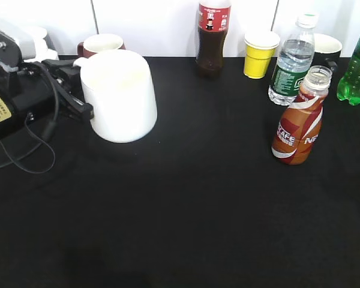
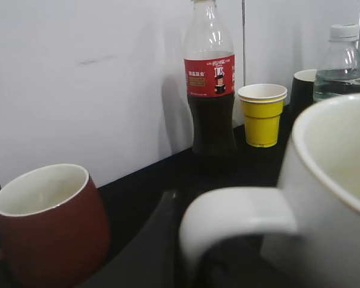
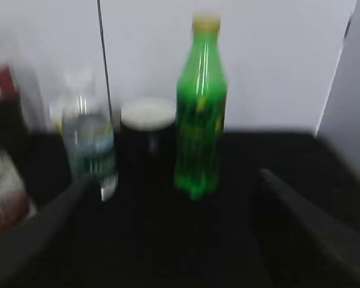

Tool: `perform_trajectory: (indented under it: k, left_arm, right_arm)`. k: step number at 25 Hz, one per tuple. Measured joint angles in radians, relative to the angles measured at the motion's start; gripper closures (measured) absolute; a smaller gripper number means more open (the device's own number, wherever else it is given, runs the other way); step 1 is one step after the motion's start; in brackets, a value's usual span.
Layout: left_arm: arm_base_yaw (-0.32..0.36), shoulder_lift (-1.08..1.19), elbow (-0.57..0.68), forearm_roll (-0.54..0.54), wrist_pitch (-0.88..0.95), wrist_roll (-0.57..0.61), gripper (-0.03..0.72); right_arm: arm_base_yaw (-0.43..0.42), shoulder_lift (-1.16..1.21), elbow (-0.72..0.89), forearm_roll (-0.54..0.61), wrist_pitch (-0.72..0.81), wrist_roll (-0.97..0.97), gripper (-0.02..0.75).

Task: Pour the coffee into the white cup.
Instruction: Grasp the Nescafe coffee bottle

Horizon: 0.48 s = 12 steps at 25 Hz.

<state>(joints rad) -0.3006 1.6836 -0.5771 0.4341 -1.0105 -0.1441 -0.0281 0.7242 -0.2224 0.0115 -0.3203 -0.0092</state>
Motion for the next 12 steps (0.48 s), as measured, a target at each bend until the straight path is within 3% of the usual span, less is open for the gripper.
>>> perform_trajectory:
  k: [3,5,9,12]
  left_arm:
    - [0.0,0.005,0.0,0.001,0.001,-0.001,0.653]
    - [0.0,0.005,0.0,0.0,0.001,-0.001,0.653]
    - [0.0,0.005,0.0,0.0,0.001,-0.001,0.653]
    - [0.0,0.005,0.0,-0.001,0.001,-0.001,0.653]
  right_arm:
    - [0.011,0.197,0.015,-0.127,-0.051,0.062,0.153]
    - [0.084,0.299,0.013,-0.19,-0.088,0.077,0.153]
    - [0.239,0.525,0.013,-0.214,-0.131,0.126,0.153]
    - [0.271,0.547,0.013,-0.214,-0.161,0.279,0.153]
